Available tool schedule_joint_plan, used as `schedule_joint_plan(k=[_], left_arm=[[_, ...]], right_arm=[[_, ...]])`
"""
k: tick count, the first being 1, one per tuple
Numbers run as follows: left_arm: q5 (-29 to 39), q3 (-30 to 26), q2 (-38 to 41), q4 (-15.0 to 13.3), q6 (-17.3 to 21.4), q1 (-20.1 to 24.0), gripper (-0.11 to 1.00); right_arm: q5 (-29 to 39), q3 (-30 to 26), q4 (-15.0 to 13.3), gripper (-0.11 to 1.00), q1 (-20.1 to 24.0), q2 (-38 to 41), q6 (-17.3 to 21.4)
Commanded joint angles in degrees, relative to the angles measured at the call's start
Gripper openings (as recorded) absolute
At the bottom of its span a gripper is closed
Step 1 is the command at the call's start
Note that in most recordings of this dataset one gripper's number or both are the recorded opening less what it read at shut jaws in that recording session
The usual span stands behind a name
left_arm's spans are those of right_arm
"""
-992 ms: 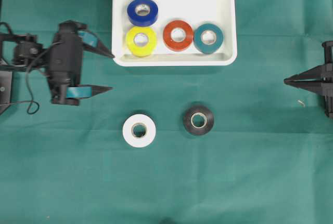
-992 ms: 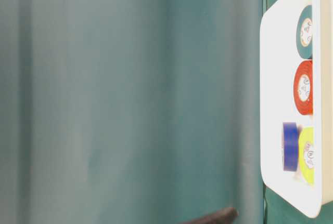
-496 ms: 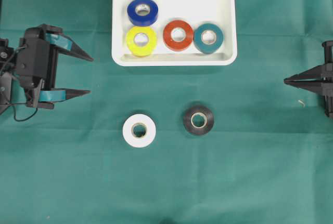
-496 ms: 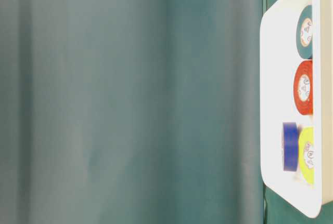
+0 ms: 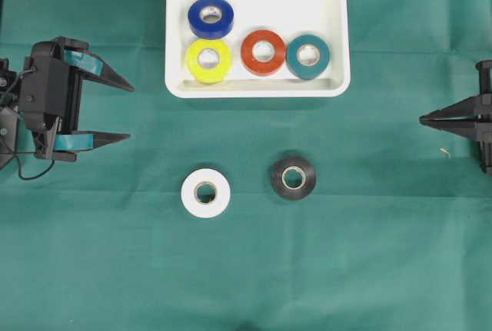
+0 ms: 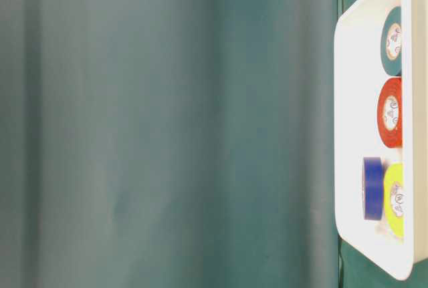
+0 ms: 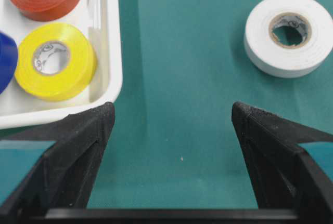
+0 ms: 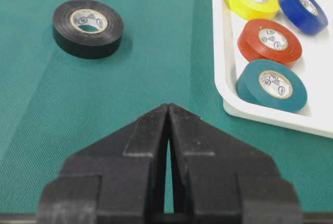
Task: Put the tape into the white case with the left arm.
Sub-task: 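Move the left gripper over the black tape roll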
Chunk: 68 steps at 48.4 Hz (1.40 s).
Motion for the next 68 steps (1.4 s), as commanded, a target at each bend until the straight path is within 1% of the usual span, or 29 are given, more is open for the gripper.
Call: schedule_joint_plan(k=[1, 12, 20, 31, 50, 53, 68], left_arm=[[-0.35, -0.70, 0.00, -0.18, -0.09, -0.09, 0.93], [-0.62, -1.58, 0.79, -0.18, -0.09, -0.88, 0.93], [-1.32, -4.39, 5.71, -0.18, 0.00, -1.76, 0.93], [-1.93, -11.34, 15.21, -0.18, -0.09, -2.20, 0.93], [-2.37, -25.22, 30.41, -0.18, -0.44, -6.33, 0.93], [-2.37, -27.16, 32.26, -0.18, -1.67, -6.50, 0.93], [-2.29, -34.98, 40.61, -0.18, -12.48, -6.59, 0.93]], right_arm=[[-0.53, -0.62, -0.09, -0.09, -0.09, 0.26, 0.00], [-0.53, -0.62, -0.09, -0.09, -0.09, 0.35, 0.00], [-0.53, -0.62, -0.09, -0.09, -0.09, 0.26, 0.00], [-0.53, -0.62, -0.09, -0.09, -0.09, 0.26, 0.00], [-0.62, -0.62, -0.09, -0.09, -0.09, 0.26, 0.00], [-0.53, -0.62, -0.09, -0.09, -0.09, 0.26, 0.00], [-0.70, -0.53, -0.09, -0.09, -0.09, 0.26, 0.00]])
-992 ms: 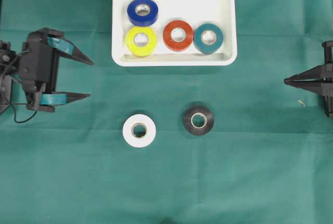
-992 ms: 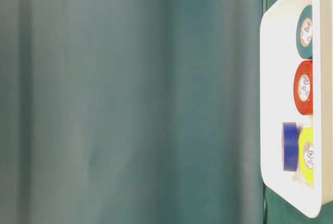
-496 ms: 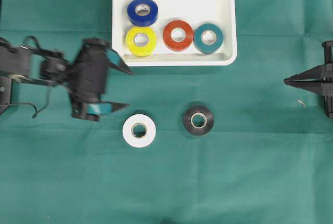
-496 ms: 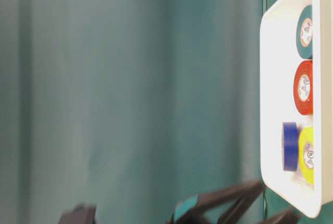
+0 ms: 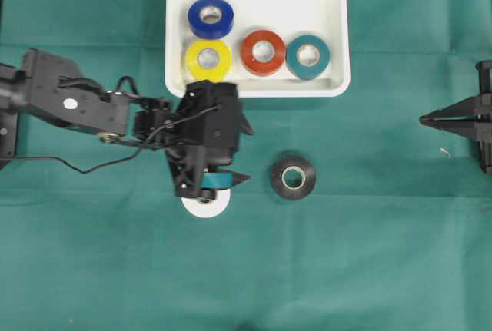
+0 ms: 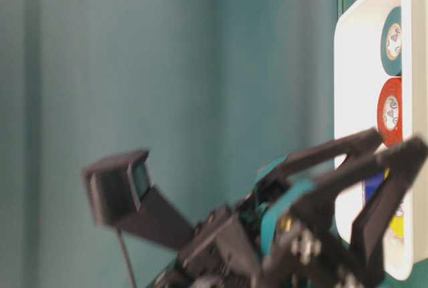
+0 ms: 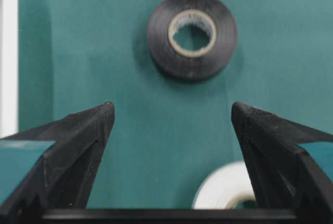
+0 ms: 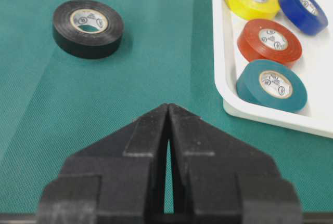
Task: Put the tape into the white case with the left arm.
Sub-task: 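Move the left gripper over the black tape roll, then lower the left gripper into the black roll's hole and grasp it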
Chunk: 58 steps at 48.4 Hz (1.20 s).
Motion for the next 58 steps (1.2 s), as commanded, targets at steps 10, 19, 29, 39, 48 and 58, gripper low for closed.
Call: schedule_joint_plan(k=[10, 19, 29, 39, 48, 58], left_arm=[[0.62, -7.47, 5.54, -0.09, -5.80, -0.18, 0.93], [3.08, -11.51, 9.05, -0.09, -7.91, -0.18, 0.93], [5.71, -15.12, 12.04, -0.09, -8.79, -0.18, 0.93], [5.80, -17.14, 15.38, 0.00, -8.79, 0.26, 0.93], [5.89, -17.75, 17.49, 0.09, -8.79, 1.14, 0.93], [5.80, -18.72, 19.16, 0.18, -8.70, 1.49, 0.93]], right_arm=[[-0.62, -0.62, -0.09, -0.09, 0.00, 0.26, 0.00], [-0.62, -0.53, -0.09, -0.09, 0.00, 0.26, 0.00], [-0.70, -0.53, -0.09, -0.09, 0.00, 0.35, 0.00], [-0.70, -0.53, -0.09, -0.09, -0.09, 0.26, 0.00], [-0.70, -0.53, -0.09, -0.09, 0.00, 0.26, 0.00], [-0.70, -0.53, -0.09, -0.09, 0.00, 0.26, 0.00]])
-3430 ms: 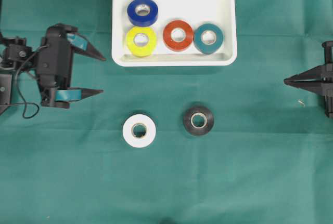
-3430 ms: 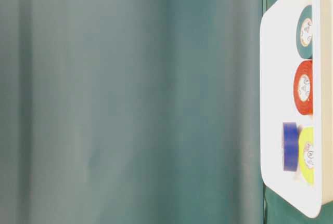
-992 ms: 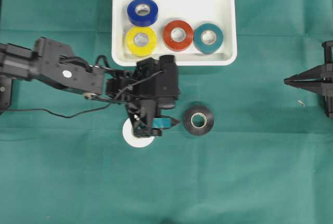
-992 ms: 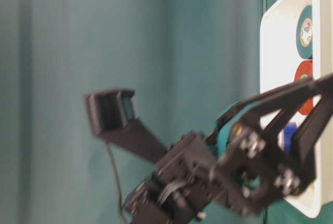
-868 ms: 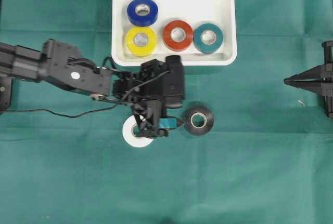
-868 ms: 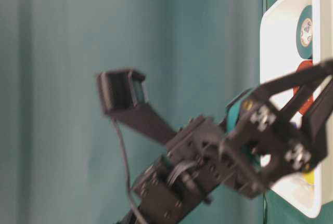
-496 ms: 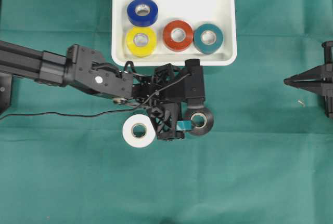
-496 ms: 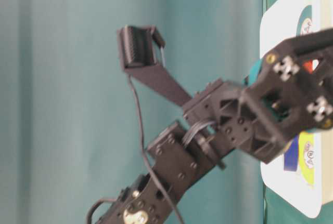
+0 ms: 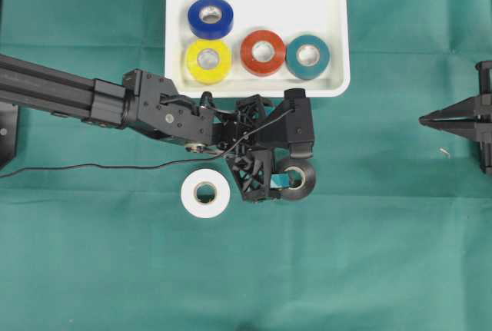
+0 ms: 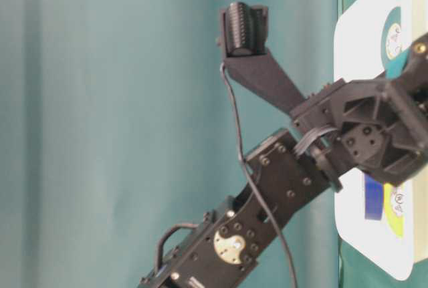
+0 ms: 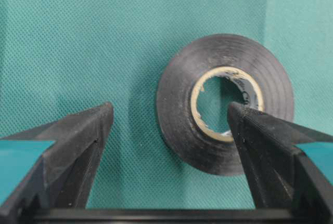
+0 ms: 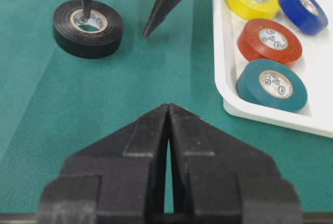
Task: Put the tape into the white case with the left arm.
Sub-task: 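Lower the left gripper into the black roll's hole and grasp it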
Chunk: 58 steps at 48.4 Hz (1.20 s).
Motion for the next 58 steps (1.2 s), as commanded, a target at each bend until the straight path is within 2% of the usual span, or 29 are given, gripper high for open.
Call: schedule_joint_plan(k=[1, 14, 18, 22, 30, 47, 58], left_arm=[[-0.26, -1.67, -0.53, 0.09, -0.09, 0.26, 0.93], [-0.26, -2.46, 0.70, 0.18, 0.09, 0.35, 0.92], [-0.18, -2.55, 0.53, 0.18, 0.09, 0.35, 0.88], [-0.18, -2.46, 0.44, 0.18, 0.09, 0.35, 0.71], [-0.18, -2.29, -0.09, 0.18, 0.18, 0.35, 0.26], [-0.09, -2.11, -2.02, 0.18, 0.18, -0.26, 0.25], [3.69, -2.46, -6.77, 0.26, 0.35, -0.62, 0.25]], right_arm=[[-0.62, -0.53, -0.09, -0.09, 0.00, 0.26, 0.00], [-0.62, -0.53, -0.09, -0.09, 0.00, 0.26, 0.00], [-0.62, -0.53, -0.09, -0.09, 0.00, 0.26, 0.00], [-0.62, -0.62, -0.09, -0.09, 0.00, 0.26, 0.00], [-0.62, -0.53, -0.09, -0.09, 0.00, 0.26, 0.00], [-0.62, -0.53, -0.09, -0.09, 0.00, 0.26, 0.00], [-0.62, -0.53, -0.09, -0.09, 0.00, 0.26, 0.00]])
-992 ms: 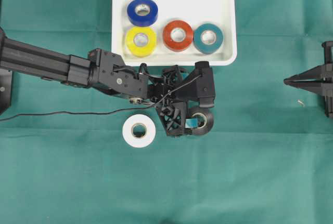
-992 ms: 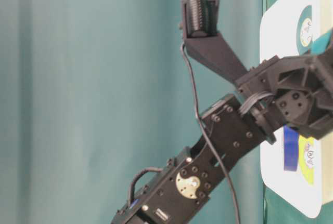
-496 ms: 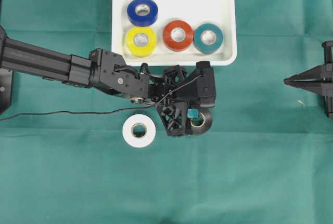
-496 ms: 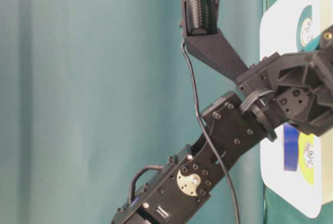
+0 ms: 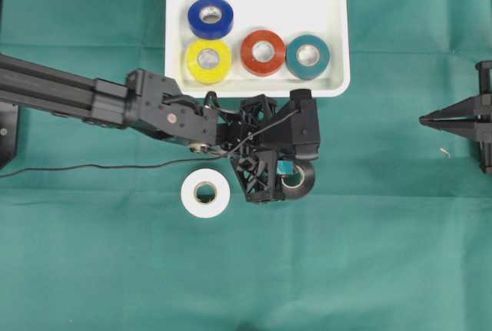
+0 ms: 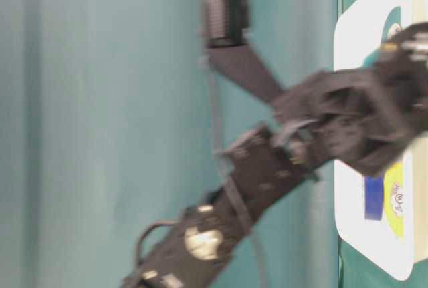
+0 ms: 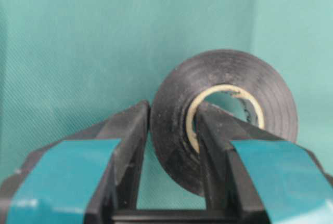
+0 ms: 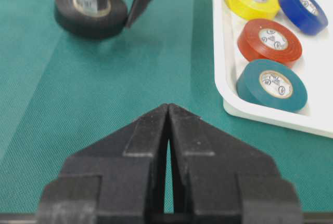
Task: Put the tape into the white case with the left arm.
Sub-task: 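Lower the left gripper into the black roll's hole and grasp it, then carry the black roll into the white case and release it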
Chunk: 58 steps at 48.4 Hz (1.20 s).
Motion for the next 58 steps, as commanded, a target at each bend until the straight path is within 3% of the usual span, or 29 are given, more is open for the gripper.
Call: schedule_joint_plan(k=[1, 14, 26, 46, 58], left_arm=[[1.49, -1.14, -4.57, 0.09, 0.09, -0.18, 0.25], [4.39, -1.14, -8.88, 0.18, 0.62, -0.18, 0.25], [4.48, -1.58, -9.05, 0.18, 4.31, 1.14, 0.25], [4.48, -1.05, -8.88, 0.26, 6.68, 12.04, 0.25], [4.48, 0.18, -9.23, 0.26, 12.13, 19.34, 0.25]], right_arm=[[-0.62, -0.53, -0.09, -0.09, -0.09, 0.44, 0.00], [-0.62, -0.53, -0.09, -0.09, 0.00, 0.35, 0.00], [-0.62, -0.53, -0.09, -0.09, 0.00, 0.35, 0.00], [-0.62, -0.62, -0.09, -0.09, -0.09, 0.35, 0.00], [-0.62, -0.53, -0.09, -0.09, 0.00, 0.35, 0.00]])
